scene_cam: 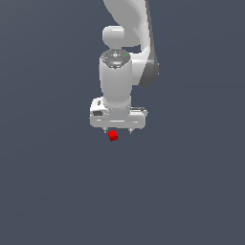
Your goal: Pick up the red cube and move it to a goal position.
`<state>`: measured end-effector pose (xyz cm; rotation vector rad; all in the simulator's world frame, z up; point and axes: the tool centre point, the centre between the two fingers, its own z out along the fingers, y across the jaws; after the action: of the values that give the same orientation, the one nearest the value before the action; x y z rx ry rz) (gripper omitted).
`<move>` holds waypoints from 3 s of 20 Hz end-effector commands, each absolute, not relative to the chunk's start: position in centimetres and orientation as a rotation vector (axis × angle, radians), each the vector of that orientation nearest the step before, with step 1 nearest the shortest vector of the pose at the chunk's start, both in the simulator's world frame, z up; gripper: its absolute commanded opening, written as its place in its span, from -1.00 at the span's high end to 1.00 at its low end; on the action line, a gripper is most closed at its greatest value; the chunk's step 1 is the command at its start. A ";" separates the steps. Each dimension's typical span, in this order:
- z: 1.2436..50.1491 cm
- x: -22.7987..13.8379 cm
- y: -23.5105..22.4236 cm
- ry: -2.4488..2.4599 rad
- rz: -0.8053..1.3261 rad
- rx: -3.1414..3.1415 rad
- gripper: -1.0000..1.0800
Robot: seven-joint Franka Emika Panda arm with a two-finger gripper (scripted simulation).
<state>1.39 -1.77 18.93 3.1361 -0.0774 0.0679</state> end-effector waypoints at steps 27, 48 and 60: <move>5.0 -5.9 -4.4 0.457 0.012 3.110 -0.92; 2.0 -7.0 -5.4 0.564 0.000 3.090 1.00; 2.6 -7.1 -5.4 0.564 -0.001 3.091 1.00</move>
<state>-7.15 -5.41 2.29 3.0910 0.5644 -0.0026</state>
